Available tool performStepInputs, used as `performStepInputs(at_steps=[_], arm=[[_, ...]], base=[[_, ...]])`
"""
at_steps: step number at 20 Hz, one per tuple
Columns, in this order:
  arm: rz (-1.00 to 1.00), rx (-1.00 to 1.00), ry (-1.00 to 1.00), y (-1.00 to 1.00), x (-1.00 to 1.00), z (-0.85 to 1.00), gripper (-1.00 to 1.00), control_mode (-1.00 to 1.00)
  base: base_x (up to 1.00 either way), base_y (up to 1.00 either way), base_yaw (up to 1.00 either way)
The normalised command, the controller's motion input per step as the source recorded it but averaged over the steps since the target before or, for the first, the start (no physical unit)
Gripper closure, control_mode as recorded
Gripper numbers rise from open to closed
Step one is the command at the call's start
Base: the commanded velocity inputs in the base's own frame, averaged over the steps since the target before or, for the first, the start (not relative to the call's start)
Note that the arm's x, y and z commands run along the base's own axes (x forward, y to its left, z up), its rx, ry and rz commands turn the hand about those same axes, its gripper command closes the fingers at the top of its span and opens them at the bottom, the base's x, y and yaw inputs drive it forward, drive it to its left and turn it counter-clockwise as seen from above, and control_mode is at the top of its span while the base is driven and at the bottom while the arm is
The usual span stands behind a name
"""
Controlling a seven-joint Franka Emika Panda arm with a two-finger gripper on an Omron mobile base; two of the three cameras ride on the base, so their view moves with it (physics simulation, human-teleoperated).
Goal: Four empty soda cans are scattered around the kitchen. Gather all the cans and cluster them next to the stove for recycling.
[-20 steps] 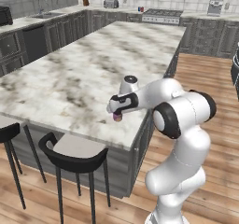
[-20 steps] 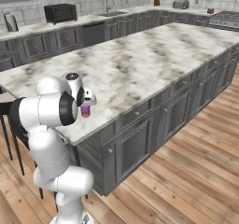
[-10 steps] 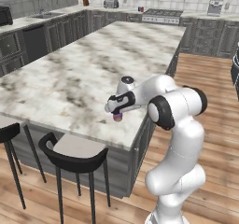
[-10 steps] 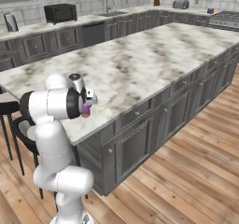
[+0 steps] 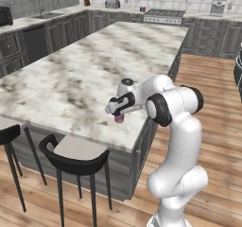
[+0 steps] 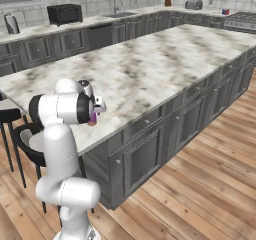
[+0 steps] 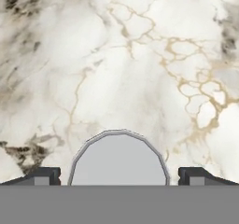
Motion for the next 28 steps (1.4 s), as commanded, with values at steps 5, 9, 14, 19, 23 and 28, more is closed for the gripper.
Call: performStepInputs(at_steps=[5, 9, 14, 19, 23, 28], arm=[[0.0, 0.0, 0.0, 0.0, 0.08, -0.1, 1.0, -1.0], [0.0, 0.0, 0.0, 0.0, -0.09, 0.11, 1.0, -1.0], [0.0, 0.0, -0.01, -0.04, -0.44, 0.48, 1.0, -1.0], [-0.05, 0.0, -0.05, -0.33, -0.75, 0.55, 1.0, -1.0], [-0.08, 0.0, -0.09, -0.45, -0.96, 0.4, 1.0, -1.0], [-0.09, 0.0, -0.06, -0.44, -1.0, 0.34, 1.0, -1.0]], base=[[0.0, 0.0, 0.0], [0.0, 0.0, 0.0], [0.0, 0.0, 0.0], [0.0, 0.0, 0.0], [0.0, 0.0, 0.0], [0.0, 0.0, 0.0]])
